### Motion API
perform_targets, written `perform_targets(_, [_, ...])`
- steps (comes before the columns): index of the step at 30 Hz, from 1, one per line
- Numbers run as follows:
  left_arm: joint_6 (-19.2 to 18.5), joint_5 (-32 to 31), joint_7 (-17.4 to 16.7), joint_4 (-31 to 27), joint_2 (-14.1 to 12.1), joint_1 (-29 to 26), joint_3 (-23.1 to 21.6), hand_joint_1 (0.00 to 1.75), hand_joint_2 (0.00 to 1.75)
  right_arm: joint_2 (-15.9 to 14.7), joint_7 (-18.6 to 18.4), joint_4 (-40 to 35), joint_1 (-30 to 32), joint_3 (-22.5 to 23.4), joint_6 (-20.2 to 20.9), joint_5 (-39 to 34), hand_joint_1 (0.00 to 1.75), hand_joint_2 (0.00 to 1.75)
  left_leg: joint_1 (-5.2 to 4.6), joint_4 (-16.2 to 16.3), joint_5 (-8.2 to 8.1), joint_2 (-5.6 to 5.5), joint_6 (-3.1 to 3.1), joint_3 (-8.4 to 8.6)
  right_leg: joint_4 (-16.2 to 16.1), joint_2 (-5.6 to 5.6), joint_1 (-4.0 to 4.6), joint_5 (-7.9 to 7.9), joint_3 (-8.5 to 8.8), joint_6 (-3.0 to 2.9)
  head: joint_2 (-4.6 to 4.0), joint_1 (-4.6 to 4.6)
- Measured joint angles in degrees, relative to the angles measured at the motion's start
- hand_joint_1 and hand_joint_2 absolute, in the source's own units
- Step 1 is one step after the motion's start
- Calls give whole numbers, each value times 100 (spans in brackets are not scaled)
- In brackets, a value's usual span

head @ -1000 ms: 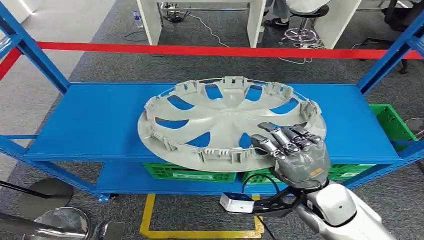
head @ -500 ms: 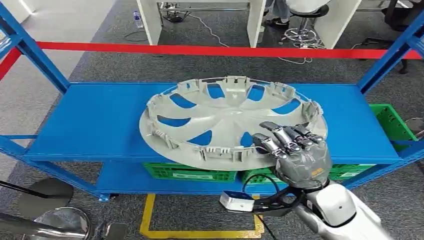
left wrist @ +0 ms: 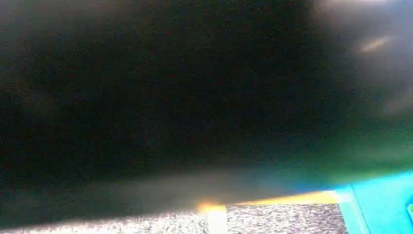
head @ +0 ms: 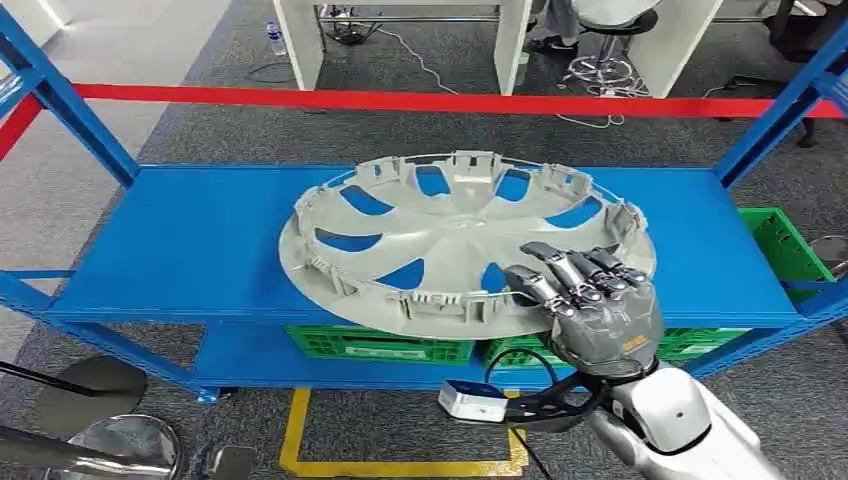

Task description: Take the parts from the cabinet and place them on the table.

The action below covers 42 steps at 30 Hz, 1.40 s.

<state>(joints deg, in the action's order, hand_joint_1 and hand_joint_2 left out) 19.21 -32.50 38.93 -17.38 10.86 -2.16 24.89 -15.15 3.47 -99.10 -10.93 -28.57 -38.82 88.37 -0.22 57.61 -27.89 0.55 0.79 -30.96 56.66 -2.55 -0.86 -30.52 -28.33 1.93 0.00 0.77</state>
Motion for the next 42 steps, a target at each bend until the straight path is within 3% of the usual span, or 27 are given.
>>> perform_targets(6, [0, -61, -140, -55, -9, -30, 0, 0, 0, 79, -20, 0, -1, -7, 0, -15, 175, 175, -36, 43, -26, -6, 46, -29, -14, -14, -33, 19, -7, 41, 0, 0])
perform_targets(8, [4, -98, -157, -68, -11, -50, 0, 0, 0, 96, -26, 0, -3, -9, 0, -20, 175, 175, -43, 8, 37, -16, 110, -33, -37, -30, -32, 62, 9, 100, -2, 7])
perform_targets(9, [9, -107, -162, -85, -7, -56, -2, 0, 0, 98, -33, 0, -4, -9, 0, -24, 175, 175, 15, -85, 80, -19, 148, 5, -25, 8, -40, -10, -19, 112, 0, -2])
perform_targets(10, [20, -118, -171, -105, 0, -55, -2, 0, 0, 98, -35, 0, -6, -9, 0, -35, 175, 175, 15, -107, 110, -21, 166, 2, 111, 112, -43, -146, -107, 108, -2, -9])
perform_targets(12, [31, -149, -181, -127, 4, -49, -4, 0, 0, 98, -35, 4, -4, -9, -7, -44, 175, 175, 8, -105, 127, -37, 192, -35, 972, 203, -40, -587, -500, 112, 0, -22])
perform_targets(13, [33, -162, -188, -133, 7, -56, -4, 0, 0, 98, -35, 13, 6, -9, -7, -55, 175, 175, 0, -104, 129, -45, 195, -43, 1437, 223, -40, -726, -730, 116, 0, -13])
perform_targets(14, [37, -164, -195, -136, 7, -62, -4, 0, 0, 101, -35, 20, 11, -9, -9, -63, 175, 175, -3, -98, 130, -57, 194, -47, 1712, 231, -40, -744, -885, 125, 0, -20])
perform_targets(15, [37, -171, -201, -136, 7, -65, -4, 0, 0, 103, -35, 26, 23, -9, -9, -70, 175, 175, -3, -93, 131, -69, 191, -46, 1728, 230, -44, -628, -922, 129, 0, -11])
perform_targets(16, [42, -179, -208, -138, 7, -64, -4, 0, 0, 103, -33, 31, 28, -9, -9, -74, 175, 175, 0, -86, 131, -82, 187, -45, 1502, 230, -47, -384, -851, 129, -2, -22])
perform_targets(18, [42, -208, -230, -138, 11, -58, -7, 0, 0, 103, -26, 31, 20, -9, -9, -83, 175, 175, 14, -57, 119, -116, 152, -37, 544, 234, -77, 220, -462, 131, 0, -17])
perform_targets(19, [46, -216, -232, -140, 11, -57, -4, 0, 0, 103, -20, 33, 18, -9, -11, -85, 175, 175, 2, -42, 114, -137, 102, -72, 302, 269, -75, 173, -311, 134, 0, -15])
perform_targets(20, [48, -221, -234, -142, 13, -47, -4, 0, 0, 107, -17, 31, 14, -9, -11, -85, 175, 175, -20, -8, 129, -149, 58, -121, 235, 312, -48, 218, -274, 83, 0, -18])
perform_targets(22, [59, -227, -238, -147, 11, -62, -4, 0, 0, 111, -20, 31, 8, -7, -20, -92, 175, 175, -18, 21, 177, -169, -12, -172, 208, 299, -47, 184, -312, 44, 0, -11])
perform_targets(24, [66, -230, -240, -147, 7, -66, -4, 0, 0, 125, -20, 31, 13, -4, -20, -98, 175, 175, -4, 67, 148, -164, -71, -259, 179, 280, -77, 207, -379, -55, 0, -11])
perform_targets(26, [68, -232, -240, -147, 9, -61, -4, 0, 0, 140, -20, 31, 5, -2, -20, -101, 175, 175, 12, 493, -283, -125, -128, -419, 180, 256, -59, 265, -449, -151, 0, 24])
perform_targets(28, [68, -238, -240, -147, 9, -59, -4, 0, 0, 151, -20, 31, 7, 0, -20, -103, 175, 175, 22, 1424, -790, -124, -158, -740, 181, 217, -21, 324, -533, -216, 0, 22])
perform_targets(29, [68, -238, -240, -147, 9, -62, -4, 0, 0, 155, -20, 31, 8, 0, -20, -103, 175, 175, 22, 1740, -898, -124, -157, -823, 182, 202, -1, 356, -577, -226, 0, 22])
perform_targets(30, [68, -238, -240, -147, 9, -64, -4, 0, 0, 157, -20, 33, 9, 0, -20, -103, 175, 175, 22, 1772, -860, -124, -149, -780, 183, 190, 17, 393, -622, -232, 0, 22])
perform_targets(31, [68, -238, -240, -147, 9, -61, -4, 0, 0, 157, -20, 33, 7, 0, -20, -103, 175, 175, 21, 1598, -711, -124, -130, -649, 188, 187, 32, 431, -672, -230, 0, 24])
perform_targets(33, [81, -249, -243, -147, 4, -58, -4, 0, 0, 162, -17, 33, 7, 0, -20, -105, 175, 175, 13, 689, -276, -122, -64, -78, 191, 186, 52, 504, -754, -215, 0, 24])
perform_targets(34, [85, -265, -243, -149, 2, -54, -4, 0, 0, 171, -17, 33, 6, 4, -20, -109, 175, 175, 4, 177, -227, -116, -28, 243, 192, 186, 53, 538, -770, -195, 0, 20])
perform_targets(35, [85, -276, -247, -149, 2, -46, -4, 0, 0, 173, -17, 33, 6, 9, -20, -111, 175, 175, -21, -72, -333, -109, -16, 384, 193, 185, 78, 574, -796, -159, 0, 20])
perform_targets(37, [87, -293, -249, -149, 9, -54, -4, 0, 0, 175, -17, 33, 5, 11, -22, -116, 175, 175, -52, -62, -251, -118, 0, 310, 174, 174, 49, 665, -802, -91, 0, 28])
perform_targets(39, [87, -300, -256, -149, 2, -67, 0, 0, 0, 186, -17, 33, 10, 13, -22, -118, 175, 175, -61, -113, -145, -112, 72, 271, 136, 177, 37, 757, -813, -7, 0, 24])
perform_targets(40, [87, -304, -256, -149, 2, -57, 0, 0, 0, 186, -17, 33, 18, 17, -22, -118, 175, 175, -36, -151, -62, -75, 111, 239, 204, 210, 20, 604, -865, -2, 0, 33])
perform_targets(42, [85, -319, -256, -149, 2, -47, 2, 0, 0, 186, -20, 33, 17, 22, -22, -138, 175, 175, -36, -150, 53, -81, 172, 87, 763, 234, 21, -5, -1088, 36, 0, -9])
